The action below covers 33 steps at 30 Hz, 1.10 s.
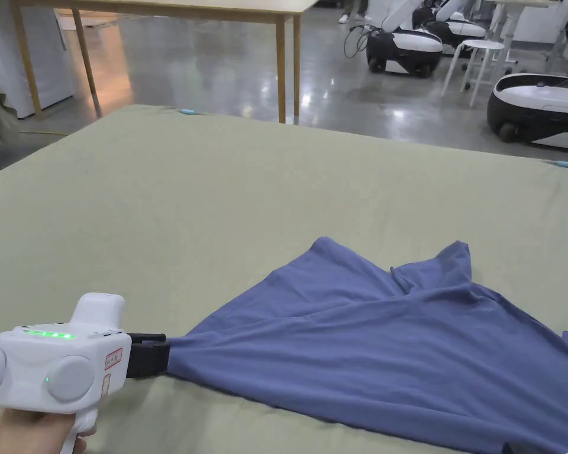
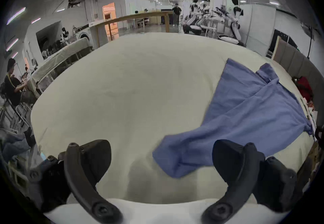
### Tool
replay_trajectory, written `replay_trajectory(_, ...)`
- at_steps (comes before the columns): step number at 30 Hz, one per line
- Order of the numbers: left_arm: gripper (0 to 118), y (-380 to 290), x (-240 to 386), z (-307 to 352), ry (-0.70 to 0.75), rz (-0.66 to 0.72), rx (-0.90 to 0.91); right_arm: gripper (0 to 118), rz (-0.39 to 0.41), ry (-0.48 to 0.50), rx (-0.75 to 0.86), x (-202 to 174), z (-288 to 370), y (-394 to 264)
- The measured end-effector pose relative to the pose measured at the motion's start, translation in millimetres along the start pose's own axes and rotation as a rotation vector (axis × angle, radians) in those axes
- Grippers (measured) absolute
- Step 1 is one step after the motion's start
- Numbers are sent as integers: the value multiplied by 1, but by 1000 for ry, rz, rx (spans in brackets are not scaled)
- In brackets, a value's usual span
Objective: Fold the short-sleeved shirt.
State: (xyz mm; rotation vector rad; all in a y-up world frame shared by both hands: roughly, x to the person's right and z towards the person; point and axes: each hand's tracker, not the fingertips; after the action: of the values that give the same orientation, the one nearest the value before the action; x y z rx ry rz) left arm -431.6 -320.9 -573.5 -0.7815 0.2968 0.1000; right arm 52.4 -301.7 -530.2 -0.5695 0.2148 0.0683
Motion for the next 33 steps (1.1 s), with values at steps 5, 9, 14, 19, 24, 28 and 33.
replay_trajectory(5, 103, 9, 18, -28, -29, -56, -98, 0, 7, 13, -35, -4, -9, -4)
replay_trajectory(9, 1, 10, 27, -14, -162, -81, -100, 0, 8, 12, -56, -1, -16, -6)
replay_trajectory(14, 2, 9, 37, -4, -124, -151, -76, 0, -20, 10, -74, 16, -36, 9)
replay_trajectory(19, 2, 14, 30, -12, -133, -132, -60, 0, 10, 5, -83, 50, -99, 62)
replay_trajectory(24, 2, 10, 47, -2, -140, -102, -55, 0, 93, -21, -149, 84, -195, 131)
replay_trajectory(28, 2, 14, 46, -4, -142, -93, -69, 0, 136, -34, -216, 106, -256, 168)
replay_trajectory(33, 2, 19, 37, -9, -171, -31, -81, 12, 135, -21, -309, 127, -303, 189)
